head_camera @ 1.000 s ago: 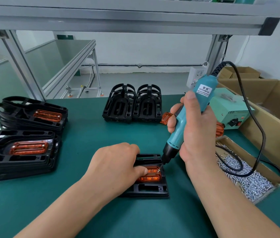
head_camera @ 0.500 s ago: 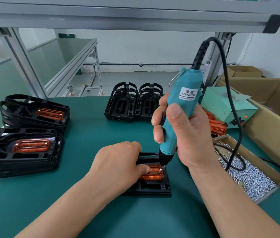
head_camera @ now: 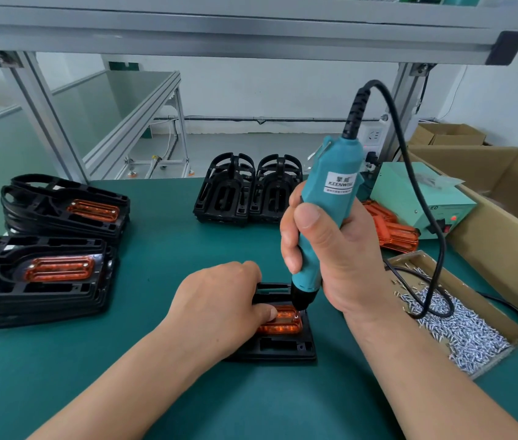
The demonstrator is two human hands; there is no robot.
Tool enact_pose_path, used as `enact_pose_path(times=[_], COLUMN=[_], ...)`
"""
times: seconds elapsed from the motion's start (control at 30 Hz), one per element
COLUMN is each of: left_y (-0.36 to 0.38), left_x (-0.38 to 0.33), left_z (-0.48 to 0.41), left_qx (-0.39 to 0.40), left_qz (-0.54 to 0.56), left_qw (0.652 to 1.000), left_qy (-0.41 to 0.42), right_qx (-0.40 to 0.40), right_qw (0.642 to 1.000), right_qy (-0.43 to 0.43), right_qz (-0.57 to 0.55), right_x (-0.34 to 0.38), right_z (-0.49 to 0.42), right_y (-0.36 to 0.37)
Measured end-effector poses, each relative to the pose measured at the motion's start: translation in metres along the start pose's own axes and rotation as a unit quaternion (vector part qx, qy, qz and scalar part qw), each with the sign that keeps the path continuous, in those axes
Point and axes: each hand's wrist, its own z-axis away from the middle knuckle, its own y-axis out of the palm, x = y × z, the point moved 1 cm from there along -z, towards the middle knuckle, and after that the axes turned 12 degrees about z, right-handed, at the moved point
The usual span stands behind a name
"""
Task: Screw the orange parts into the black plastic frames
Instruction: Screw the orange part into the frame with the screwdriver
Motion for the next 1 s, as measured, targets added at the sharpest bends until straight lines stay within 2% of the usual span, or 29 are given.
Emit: enact_pose_path(times=[0.23, 0.57, 0.73, 0.77, 0.83, 0.87, 0.9, 0.93, 1.0], left_y=[-0.001, -0.007, -0.009, -0.01, -0.015, -0.018, -0.022, -0.026, -0.03], left_x=[-0.001, -0.001, 0.001, 0.002, 0.007, 0.011, 0.014, 0.016, 0.017], left_z=[0.0, 0.002, 0.003, 0.002, -0.003, -0.007, -0.01, -0.012, -0.013], left_qx=[0.001, 0.01, 0.016, 0.017, 0.007, 0.002, 0.005, 0.022, 0.051], left_qz=[0.002, -0.014, 0.011, 0.041, 0.171, 0.276, 0.405, 0.545, 0.751], left_qw=[1.0, 1.0, 0.999, 0.999, 0.984, 0.959, 0.909, 0.827, 0.633], left_qy=[-0.005, -0.021, -0.026, -0.028, -0.039, -0.06, -0.096, -0.134, -0.181], right_qx=[-0.016, -0.046, -0.179, -0.211, -0.27, -0.294, -0.313, -0.327, -0.345], right_qw=[0.999, 0.997, 0.981, 0.974, 0.956, 0.946, 0.936, 0.926, 0.908], right_qy=[0.02, -0.041, -0.013, 0.005, 0.045, 0.063, 0.081, 0.098, 0.131], right_qz=[-0.033, -0.048, -0.073, -0.082, -0.104, -0.12, -0.139, -0.16, -0.199], right_x=[0.003, 0.013, 0.012, 0.009, 0.003, 0.001, -0.002, -0.005, -0.01], right_z=[0.005, 0.005, 0.001, 0.001, 0.0, 0.0, 0.0, 0.0, 0.0], right_y=[0.0, -0.003, -0.006, -0.007, -0.011, -0.014, -0.016, -0.018, -0.021])
